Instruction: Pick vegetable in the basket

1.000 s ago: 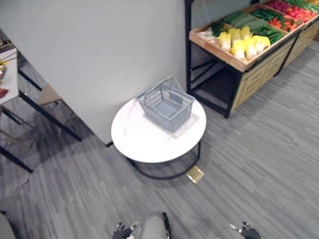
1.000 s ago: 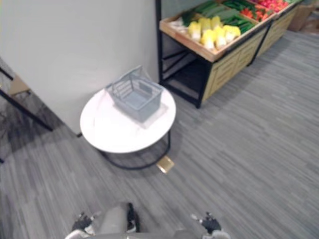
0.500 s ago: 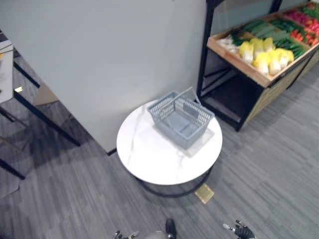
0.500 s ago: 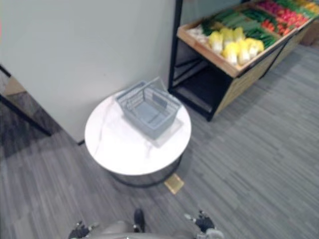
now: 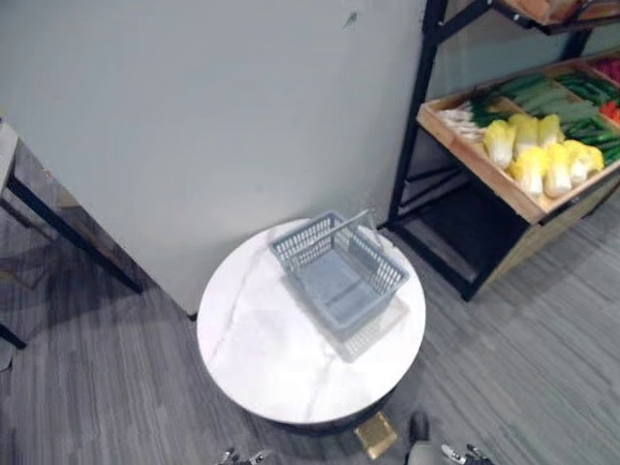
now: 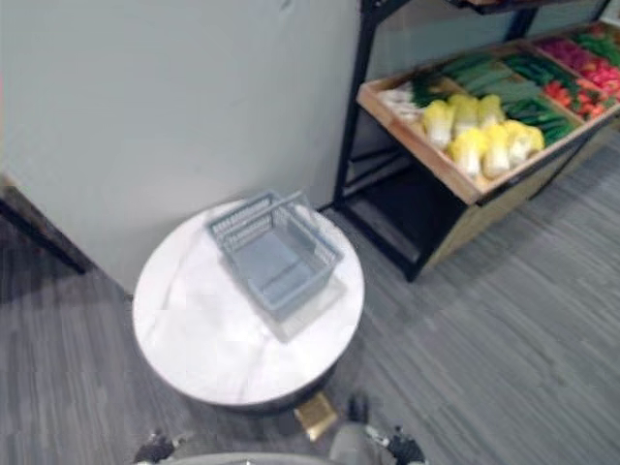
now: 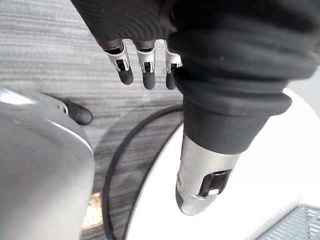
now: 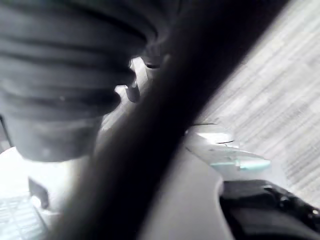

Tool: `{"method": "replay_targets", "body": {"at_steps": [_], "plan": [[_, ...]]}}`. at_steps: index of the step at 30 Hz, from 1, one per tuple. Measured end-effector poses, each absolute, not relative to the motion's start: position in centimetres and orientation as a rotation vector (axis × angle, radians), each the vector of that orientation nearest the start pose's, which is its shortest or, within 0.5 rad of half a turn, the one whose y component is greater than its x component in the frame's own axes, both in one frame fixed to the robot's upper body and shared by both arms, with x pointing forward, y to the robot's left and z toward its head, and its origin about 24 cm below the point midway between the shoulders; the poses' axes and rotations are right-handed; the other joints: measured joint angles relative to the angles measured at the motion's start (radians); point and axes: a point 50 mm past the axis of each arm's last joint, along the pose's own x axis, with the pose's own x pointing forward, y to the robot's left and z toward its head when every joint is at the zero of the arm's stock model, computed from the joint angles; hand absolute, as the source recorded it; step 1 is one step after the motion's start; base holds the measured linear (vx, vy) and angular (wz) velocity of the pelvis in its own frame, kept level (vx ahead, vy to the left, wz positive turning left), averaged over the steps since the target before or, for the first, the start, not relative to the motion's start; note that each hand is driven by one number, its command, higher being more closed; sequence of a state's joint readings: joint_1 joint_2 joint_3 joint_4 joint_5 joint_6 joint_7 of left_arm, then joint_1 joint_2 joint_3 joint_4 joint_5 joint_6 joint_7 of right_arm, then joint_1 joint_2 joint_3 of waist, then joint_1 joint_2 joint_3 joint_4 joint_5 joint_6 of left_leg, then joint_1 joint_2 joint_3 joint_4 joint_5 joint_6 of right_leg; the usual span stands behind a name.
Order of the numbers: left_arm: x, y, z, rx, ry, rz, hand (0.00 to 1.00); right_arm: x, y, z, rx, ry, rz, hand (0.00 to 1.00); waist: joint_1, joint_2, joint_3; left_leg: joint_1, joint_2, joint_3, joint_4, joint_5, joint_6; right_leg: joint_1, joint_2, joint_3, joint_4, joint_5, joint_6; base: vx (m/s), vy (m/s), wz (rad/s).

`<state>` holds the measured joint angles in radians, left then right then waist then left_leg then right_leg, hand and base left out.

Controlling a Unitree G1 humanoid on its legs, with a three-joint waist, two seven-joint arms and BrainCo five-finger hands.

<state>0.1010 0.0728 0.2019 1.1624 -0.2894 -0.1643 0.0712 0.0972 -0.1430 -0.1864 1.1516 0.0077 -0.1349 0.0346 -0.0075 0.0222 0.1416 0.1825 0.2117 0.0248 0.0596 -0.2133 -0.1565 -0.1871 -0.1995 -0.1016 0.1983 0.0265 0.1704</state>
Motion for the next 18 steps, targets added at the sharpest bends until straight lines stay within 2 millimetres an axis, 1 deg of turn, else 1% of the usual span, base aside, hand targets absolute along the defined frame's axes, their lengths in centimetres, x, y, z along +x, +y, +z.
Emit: {"method": "replay_targets", "body": {"at_steps": [1, 2, 3, 4, 5, 6, 7, 8, 9, 10, 11, 12, 13, 14, 16, 18], "plan": [[7.1, 20.4, -16.6, -0.247, 1.055, 0.499, 0.0, 7.8, -23.1, -16.0, -0.021, 1.084, -0.244, 0.0, 0.002, 0.017, -0.008, 0.01, 0.018, -0.008, -0.005, 0.026, -0.005, -0.009, 0.015, -0.008, 0.034, -0.022, -0.021, 0.44, -0.505, 0.5], [7.2, 19.5, -16.7, -0.269, 1.054, 0.491, 0.0, 8.8, -23.8, -15.6, -0.049, 1.065, -0.238, 0.0, 0.01, 0.04, -0.007, 0.012, 0.045, -0.01, -0.002, 0.086, -0.032, -0.019, 0.031, -0.025, 0.101, -0.068, -0.048, 0.33, -0.379, 0.21], [7.3, 19.4, -16.7, -0.273, 1.052, 0.489, 0.0, 9.2, -23.9, -15.5, -0.067, 1.055, -0.222, 0.0, 0.012, 0.048, -0.009, 0.005, 0.056, -0.016, 0.006, 0.11, -0.038, -0.016, 0.04, -0.04, 0.119, -0.083, -0.062, 0.37, -0.451, 0.35], [7.4, 19.3, -16.7, -0.275, 1.051, 0.489, 0.0, 10.1, -23.7, -15.3, -0.089, 1.034, -0.192, 0.0, 0.007, 0.053, -0.013, -0.04, 0.069, -0.045, 0.051, 0.152, -0.03, -0.008, 0.045, -0.078, 0.128, -0.112, -0.082, 0.36, -0.477, 0.69], [7.9, 19.3, -16.6, -0.275, 1.037, 0.487, 0.0, 10.6, -23.4, -15.2, -0.1, 1.021, -0.169, 0.0, 0.005, 0.047, -0.011, -0.089, 0.075, -0.075, 0.097, 0.204, -0.016, 0.014, 0.04, -0.125, 0.125, -0.131, -0.102, 0.29, -0.386, 0.89], [8.2, 19.3, -16.5, -0.275, 1.031, 0.485, 0.0, 10.7, -23.4, -15.2, -0.1, 1.022, -0.168, 0.0, 0.004, 0.043, -0.008, -0.11, 0.08, -0.08, 0.116, 0.236, -0.009, 0.032, 0.039, -0.15, 0.117, -0.137, -0.111, 0.26, -0.358, 1.18], [8.5, 19.3, -16.5, -0.285, 1.021, 0.491, 0.0, 10.5, -23.4, -15.2, -0.099, 1.025, -0.169, 0.0, 0.003, 0.031, 0.001, -0.136, 0.089, -0.062, 0.136, 0.307, 0.0, 0.076, 0.035, -0.206, 0.099, -0.149, -0.13, 0.17, -0.277, 1.15], [8.6, 19.3, -16.4, -0.28, 1.013, 0.492, 0.0, 10.4, -23.3, -15.2, -0.101, 1.023, -0.165, 0.0, 0.002, 0.021, 0.005, -0.143, 0.099, -0.014, 0.138, 0.361, 0.006, 0.11, 0.034, -0.241, 0.081, -0.153, -0.137, 0.22, -0.404, 1.31], [8.9, 19.5, -16.2, -0.267, 0.996, 0.489, 0.0, 10.7, -23.0, -15.1, -0.109, 1.003, -0.148, 0.0, 0.008, 0.011, 0.009, -0.152, 0.113, 0.088, 0.162, 0.385, 0.026, 0.146, 0.031, -0.283, 0.056, -0.161, -0.15, 0.15, -0.354, 1.0], [9.2, 19.5, -16.1, -0.247, 0.982, 0.476, 0.0, 11.6, -23.1, -14.6, -0.131, 0.957, -0.136, 0.0, 0.012, 0.01, 0.009, -0.173, 0.114, 0.184, 0.192, 0.362, 0.026, 0.164, 0.03, -0.305, 0.033, -0.166, -0.157, 0.07, -0.244, 0.74], [9.3, 19.4, -16.1, -0.241, 0.98, 0.469, 0.0, 12.2, -23.3, -14.2, -0.141, 0.926, -0.136, 0.0, 0.011, 0.01, 0.009, -0.18, 0.105, 0.215, 0.195, 0.346, 0.029, 0.172, 0.028, -0.317, 0.023, -0.166, -0.157, 0.02, -0.15, 0.56], [9.4, 19.2, -16.1, -0.229, 0.979, 0.457, 0.0, 13.2, -23.7, -13.4, -0.161, 0.867, -0.141, 0.0, 0.005, 0.01, 0.009, -0.188, 0.069, 0.247, 0.183, 0.317, 0.025, 0.181, 0.025, -0.338, 0.007, -0.166, -0.157, 0.0, -0.065, 0.42], [9.4, 19.1, -16.0, -0.226, 0.975, 0.452, 0.0, 13.6, -23.9, -13.0, -0.172, 0.842, -0.146, 0.0, 0.005, 0.01, 0.009, -0.191, 0.052, 0.25, 0.166, 0.301, 0.023, 0.181, 0.025, -0.347, 0.003, -0.166, -0.157, -0.01, -0.008, 0.51], [9.5, 19.1, -16.0, -0.221, 0.972, 0.447, 0.0, 14.5, -24.2, -12.3, -0.189, 0.793, -0.157, 0.0, 0.005, 0.01, 0.009, -0.195, 0.015, 0.248, 0.099, 0.284, 0.016, 0.176, 0.028, -0.365, -0.005, -0.164, -0.152, -0.02, 0.039, 0.36], [9.4, 19.1, -16.0, -0.218, 0.975, 0.45, 0.0, 15.3, -24.7, -11.5, -0.208, 0.746, -0.172, 0.0, 0.008, 0.014, 0.007, -0.191, -0.017, 0.237, 0.018, 0.289, 0.011, 0.168, 0.037, -0.37, -0.016, -0.158, -0.145, -0.01, 0.061, 0.25], [9.1, 19.4, -16.0, -0.21, 0.981, 0.459, 0.0, 16.2, -24.6, -10.4, -0.227, 0.671, -0.168, 0.0, 0.01, 0.023, 0.002, -0.159, -0.016, 0.266, -0.062, 0.271, 0.014, 0.167, 0.067, -0.371, -0.04, -0.145, -0.126, 0.03, 0.115, 0.01]]}}
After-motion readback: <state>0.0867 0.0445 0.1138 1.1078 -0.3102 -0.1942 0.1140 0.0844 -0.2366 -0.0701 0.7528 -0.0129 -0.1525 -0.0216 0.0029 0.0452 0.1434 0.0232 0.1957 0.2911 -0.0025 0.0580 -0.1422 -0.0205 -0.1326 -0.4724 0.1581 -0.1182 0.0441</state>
